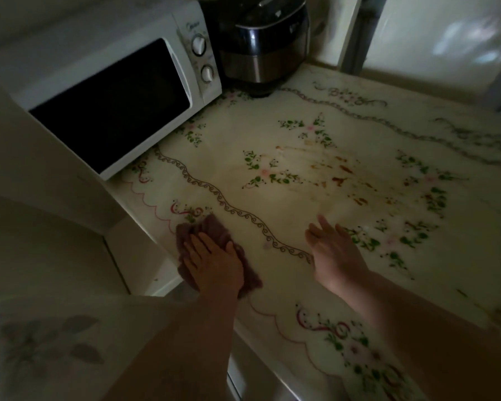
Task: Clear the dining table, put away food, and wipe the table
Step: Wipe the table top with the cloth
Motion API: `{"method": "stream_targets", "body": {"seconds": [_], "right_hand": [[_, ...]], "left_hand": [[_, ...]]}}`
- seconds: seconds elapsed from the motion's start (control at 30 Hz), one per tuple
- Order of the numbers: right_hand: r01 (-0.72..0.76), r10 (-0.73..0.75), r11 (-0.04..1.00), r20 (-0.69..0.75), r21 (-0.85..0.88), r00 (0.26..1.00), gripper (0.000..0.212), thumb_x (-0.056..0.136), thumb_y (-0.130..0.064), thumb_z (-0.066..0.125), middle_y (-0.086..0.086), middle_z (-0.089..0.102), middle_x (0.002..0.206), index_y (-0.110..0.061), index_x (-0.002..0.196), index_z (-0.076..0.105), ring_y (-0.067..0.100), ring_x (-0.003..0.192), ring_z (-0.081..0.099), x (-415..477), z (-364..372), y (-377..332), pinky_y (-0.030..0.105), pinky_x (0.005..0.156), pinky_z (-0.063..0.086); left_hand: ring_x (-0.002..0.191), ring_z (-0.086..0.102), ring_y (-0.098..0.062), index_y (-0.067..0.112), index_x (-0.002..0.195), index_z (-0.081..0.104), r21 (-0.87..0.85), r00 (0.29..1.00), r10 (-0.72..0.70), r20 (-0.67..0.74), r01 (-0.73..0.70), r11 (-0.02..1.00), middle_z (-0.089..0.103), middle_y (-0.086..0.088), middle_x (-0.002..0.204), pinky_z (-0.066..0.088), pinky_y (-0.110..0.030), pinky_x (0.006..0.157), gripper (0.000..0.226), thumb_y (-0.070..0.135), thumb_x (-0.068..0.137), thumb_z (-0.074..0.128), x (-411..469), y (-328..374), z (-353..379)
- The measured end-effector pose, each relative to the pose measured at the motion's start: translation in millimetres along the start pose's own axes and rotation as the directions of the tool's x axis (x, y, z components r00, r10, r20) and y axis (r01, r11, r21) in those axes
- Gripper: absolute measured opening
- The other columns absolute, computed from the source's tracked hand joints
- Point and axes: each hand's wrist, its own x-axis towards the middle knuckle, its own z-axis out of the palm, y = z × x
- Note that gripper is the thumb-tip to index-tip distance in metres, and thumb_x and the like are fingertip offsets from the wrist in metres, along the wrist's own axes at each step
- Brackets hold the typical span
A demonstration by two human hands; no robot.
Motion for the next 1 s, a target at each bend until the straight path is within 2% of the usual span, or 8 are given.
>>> {"method": "stream_targets", "body": {"seconds": [0.27, 0.43, 0.57, 0.67, 0.77, 0.83, 0.93, 1.0], "right_hand": [[0.019, -0.016, 0.999, 0.061, -0.044, 0.998, 0.06, 0.091, -0.007, 0.046, 0.006, 0.016, 0.158, -0.011, 0.148, 0.025, 0.023, 0.149, -0.005, -74, 9, 21, 0.043, 0.121, 0.006], [-0.009, 0.013, 0.999, 0.085, -0.048, 0.996, 0.067, 0.088, -0.015, 0.058, 0.004, 0.02, 0.158, -0.01, 0.147, 0.029, 0.022, 0.149, -0.003, -121, 12, 40, 0.042, 0.121, 0.005], [-0.03, 0.036, 0.998, 0.083, -0.064, 0.996, 0.061, 0.09, -0.012, 0.05, 0.003, 0.021, 0.158, -0.012, 0.148, 0.03, 0.021, 0.149, -0.002, -155, 13, 60, 0.041, 0.121, 0.006], [-0.056, 0.061, 0.997, 0.084, -0.058, 0.995, 0.056, 0.092, -0.01, 0.043, 0.003, 0.024, 0.156, -0.013, 0.147, 0.031, 0.021, 0.149, 0.0, -178, 17, 75, 0.041, 0.12, 0.01], [-0.079, 0.084, 0.996, 0.134, -0.042, 0.987, 0.05, 0.094, -0.011, 0.04, 0.003, 0.029, 0.154, -0.013, 0.144, 0.035, 0.022, 0.149, 0.005, -196, 20, 85, 0.041, 0.119, 0.015], [-0.079, 0.084, 0.996, 0.153, -0.041, 0.985, 0.046, 0.096, -0.011, 0.036, 0.005, 0.036, 0.15, -0.011, 0.142, 0.039, 0.023, 0.148, 0.012, -207, 21, 88, 0.042, 0.118, 0.019], [-0.092, 0.097, 0.995, 0.156, -0.038, 0.983, 0.042, 0.094, -0.008, 0.038, 0.007, 0.047, 0.141, -0.009, 0.135, 0.047, 0.024, 0.143, 0.025, -218, 25, 91, 0.042, 0.114, 0.026], [-0.096, 0.1, 0.995, 0.172, -0.031, 0.98, 0.042, 0.092, -0.006, 0.042, 0.007, 0.047, 0.141, -0.007, 0.134, 0.048, 0.023, 0.142, 0.026, -221, 27, 91, 0.041, 0.114, 0.027]], "left_hand": [[0.148, -0.002, -0.028, 0.0, 0.151, -0.004, 0.012, 0.989, 0.128, 0.072, -0.129, 0.992, -0.002, -0.016, 0.16, -0.001, -0.041, 0.12, 0.086, 0.061, 0.094, 0.019, -102, 13, 6], [0.148, -0.009, -0.028, 0.002, 0.151, -0.006, -0.033, 0.958, 0.252, 0.137, -0.249, 0.968, -0.007, -0.015, 0.16, -0.007, -0.04, 0.118, 0.11, 0.068, 0.063, -0.011, -164, 31, 14], [0.148, -0.013, -0.023, 0.01, 0.153, -0.005, -0.099, 0.898, 0.374, 0.231, -0.361, 0.927, -0.011, -0.006, 0.161, -0.008, -0.036, 0.118, 0.071, 0.039, 0.095, 0.023, -200, 49, 22], [0.149, 0.002, -0.013, 0.019, 0.153, 0.017, -0.219, 0.844, 0.453, 0.286, -0.403, 0.889, 0.006, 0.003, 0.162, 0.004, -0.033, 0.12, 0.073, 0.038, 0.083, 0.005, -230, 56, 21], [0.12, 0.053, -0.028, 0.003, 0.124, 0.061, -0.652, 0.872, 0.338, 0.353, -0.03, 0.758, 0.06, -0.011, 0.128, 0.049, -0.024, 0.088, 0.043, 0.029, 0.093, 0.044, -244, 69, 5], [0.1, 0.06, -0.025, -0.005, 0.105, 0.068, -0.848, 0.865, 0.293, 0.406, 0.238, 0.473, 0.066, -0.009, 0.104, 0.047, -0.008, 0.068, 0.024, 0.001, 0.093, 0.048, -236, 81, -18], [0.092, 0.064, -0.029, 0.0, 0.098, 0.065, -0.861, 0.793, 0.337, 0.507, 0.452, 0.232, 0.067, -0.02, 0.105, 0.053, -0.032, 0.086, 0.027, -0.003, 0.096, 0.038, -213, 79, -48], [0.101, 0.063, -0.032, 0.002, 0.115, 0.059, -0.843, 0.783, 0.335, 0.525, 0.424, 0.33, 0.066, -0.02, 0.112, 0.052, -0.041, 0.086, 0.027, 0.003, 0.097, 0.04, -195, 66, -57]]}}
